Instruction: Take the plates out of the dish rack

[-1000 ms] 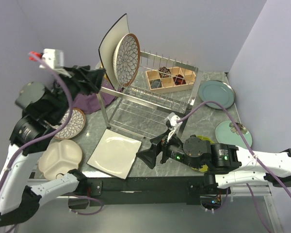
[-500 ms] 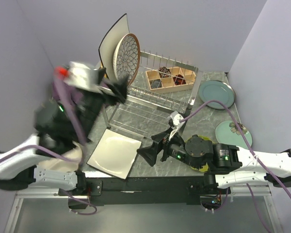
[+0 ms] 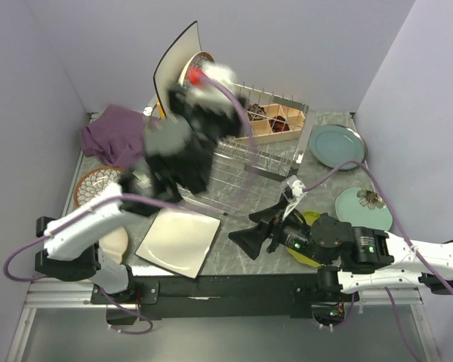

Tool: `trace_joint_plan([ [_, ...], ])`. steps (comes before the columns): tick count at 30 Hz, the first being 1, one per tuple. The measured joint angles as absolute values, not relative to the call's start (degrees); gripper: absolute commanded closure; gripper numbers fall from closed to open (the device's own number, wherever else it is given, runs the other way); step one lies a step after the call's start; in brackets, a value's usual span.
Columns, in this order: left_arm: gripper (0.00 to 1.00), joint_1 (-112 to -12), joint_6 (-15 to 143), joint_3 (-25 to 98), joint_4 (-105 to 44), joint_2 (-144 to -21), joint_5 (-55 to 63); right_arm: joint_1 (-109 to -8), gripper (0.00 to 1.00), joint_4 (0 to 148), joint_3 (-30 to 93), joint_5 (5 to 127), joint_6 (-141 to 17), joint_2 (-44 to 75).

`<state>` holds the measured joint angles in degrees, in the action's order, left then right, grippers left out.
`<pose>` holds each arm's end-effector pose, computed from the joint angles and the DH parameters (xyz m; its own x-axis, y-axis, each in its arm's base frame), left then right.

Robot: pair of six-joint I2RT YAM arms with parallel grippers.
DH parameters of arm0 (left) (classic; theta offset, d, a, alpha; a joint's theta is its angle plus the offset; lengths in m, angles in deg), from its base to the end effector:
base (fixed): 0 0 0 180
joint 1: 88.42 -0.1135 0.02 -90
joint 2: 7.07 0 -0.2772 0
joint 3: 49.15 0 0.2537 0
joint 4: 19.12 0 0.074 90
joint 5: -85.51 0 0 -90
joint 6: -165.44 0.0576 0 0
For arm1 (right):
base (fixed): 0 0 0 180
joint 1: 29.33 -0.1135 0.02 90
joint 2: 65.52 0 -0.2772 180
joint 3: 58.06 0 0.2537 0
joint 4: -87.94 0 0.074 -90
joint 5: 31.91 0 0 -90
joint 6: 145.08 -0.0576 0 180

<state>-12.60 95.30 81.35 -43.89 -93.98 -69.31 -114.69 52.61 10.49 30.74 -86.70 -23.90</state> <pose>0.1196 -0.2607 0.5970 0.1432 0.0234 -0.9894 0.1638 0.9854 0.0470 0.0395 0.1601 0.3942 -0.4549 0.1512 -0.8776 -0.7164 0.5233 0.4615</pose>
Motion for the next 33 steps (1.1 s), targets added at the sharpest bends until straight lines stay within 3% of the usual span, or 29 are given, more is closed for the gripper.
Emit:
trace_joint_plan([
  [5,0.19,-27.1,81.8,88.8,-57.4,-93.1,-61.4,-114.7,0.00,53.0,9.7,31.6,-86.7,-25.3],
  [15,0.29,-38.0,70.2,87.6,-70.1,-95.2,-50.7,-114.7,0.00,54.4,9.3,33.6,-85.0,-23.2],
  [26,0.54,-39.6,69.3,85.2,-70.3,-97.7,-52.5,-114.7,0.00,56.5,7.6,35.3,-83.9,-23.2],
  [33,0.60,-39.6,70.1,85.0,-69.9,-99.1,-55.5,-114.7,0.00,57.2,6.9,35.3,-83.7,-24.0],
])
